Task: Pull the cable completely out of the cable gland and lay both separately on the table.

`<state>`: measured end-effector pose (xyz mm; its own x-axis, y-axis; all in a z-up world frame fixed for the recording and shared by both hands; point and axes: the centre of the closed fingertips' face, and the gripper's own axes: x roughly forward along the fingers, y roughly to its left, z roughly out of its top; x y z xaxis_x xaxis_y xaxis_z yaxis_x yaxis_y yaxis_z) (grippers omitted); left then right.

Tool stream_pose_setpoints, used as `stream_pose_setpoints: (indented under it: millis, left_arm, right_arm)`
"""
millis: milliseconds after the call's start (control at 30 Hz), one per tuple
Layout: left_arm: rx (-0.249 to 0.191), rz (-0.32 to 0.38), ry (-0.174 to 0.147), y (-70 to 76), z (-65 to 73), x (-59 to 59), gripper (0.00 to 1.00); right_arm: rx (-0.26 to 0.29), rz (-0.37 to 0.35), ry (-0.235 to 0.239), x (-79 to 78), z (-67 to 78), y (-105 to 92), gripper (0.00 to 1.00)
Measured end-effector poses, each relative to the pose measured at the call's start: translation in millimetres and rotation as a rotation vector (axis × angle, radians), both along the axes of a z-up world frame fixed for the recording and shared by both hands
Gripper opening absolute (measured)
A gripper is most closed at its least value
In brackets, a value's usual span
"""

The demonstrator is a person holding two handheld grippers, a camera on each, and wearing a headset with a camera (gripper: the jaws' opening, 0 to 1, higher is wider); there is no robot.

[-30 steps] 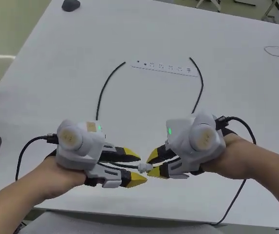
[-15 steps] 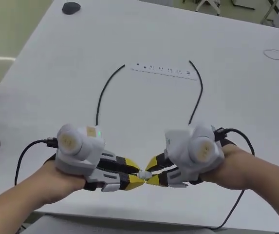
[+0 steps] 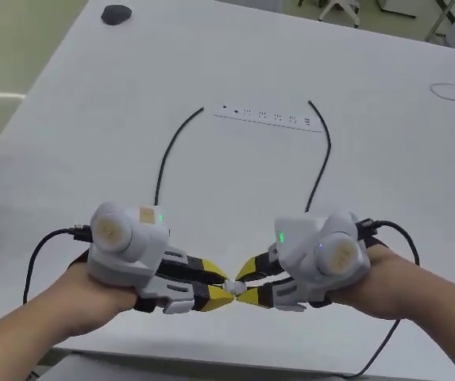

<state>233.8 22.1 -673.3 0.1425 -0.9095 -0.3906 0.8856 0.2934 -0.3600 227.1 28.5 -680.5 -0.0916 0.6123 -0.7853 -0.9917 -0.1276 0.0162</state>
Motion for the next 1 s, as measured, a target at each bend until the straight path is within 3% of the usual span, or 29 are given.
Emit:
stream_pose_setpoints:
  millis: [67,133,233,300,367,467,500,600,667,700,733,800,867,1000]
  left_arm:
    - [0.005,-0.003,-0.003,0.3,-0.2,-0.4,0.15]
    - [0.011,-0.01,0.002,0.1,-0.6,-1.7,0.15]
    - [0.03,-0.023,-0.026,1.0,0.4,-1.2,0.15]
    - [0.031,-0.022,-0.037,2.1,2.3,0.9,0.14]
    - [0.031,-0.022,-0.042,3.7,3.0,1.9,0.15]
    - [0.035,-0.03,-0.065,3.2,5.6,1.5,0.14]
    - [0.039,-0.032,-0.079,3.0,6.1,1.3,0.14]
    - [0.05,-0.044,-0.129,2.3,9.3,1.7,0.14]
    - [0.055,-0.044,-0.138,1.7,11.3,1.4,0.14]
    - [0.056,-0.042,-0.141,1.7,11.7,2.1,0.14]
    - [0.055,-0.038,-0.148,1.3,13.1,3.0,0.14]
    - [0.054,-0.037,-0.151,-0.3,15.2,3.0,0.14]
    - [0.069,-0.039,-0.187,-1.0,17.0,4.6,0.14]
    - [0.067,-0.035,-0.196,-3.4,21.3,5.1,0.14]
  right_arm:
    - [0.014,-0.015,0.021,-0.3,0.8,0.1,0.08]
    - [0.038,-0.045,0.075,-2.2,2.1,0.2,0.08]
    - [0.091,-0.109,0.161,1.7,7.3,-0.7,0.08]
    - [0.103,-0.133,0.193,5.0,9.2,-3.7,0.08]
    - [0.111,-0.16,0.259,6.0,11.4,-8.0,0.09]
    - [0.17,-0.223,0.376,13.2,19.3,-7.6,0.13]
    - [0.18,-0.228,0.387,14.4,20.5,-7.3,0.14]
    - [0.218,-0.246,0.53,11.6,28.1,-6.2,0.17]
    - [0.219,-0.241,0.514,19.8,23.6,-7.9,0.17]
    - [0.226,-0.248,0.588,16.4,25.6,-6.7,0.17]
    - [0.233,-0.251,0.628,13.2,27.7,-5.3,0.17]
    - [0.24,-0.244,0.647,14.6,25.4,-4.5,0.16]
    - [0.229,-0.233,0.697,8.2,23.6,-4.3,0.16]
    - [0.209,-0.207,0.721,6.3,16.0,-6.5,0.12]
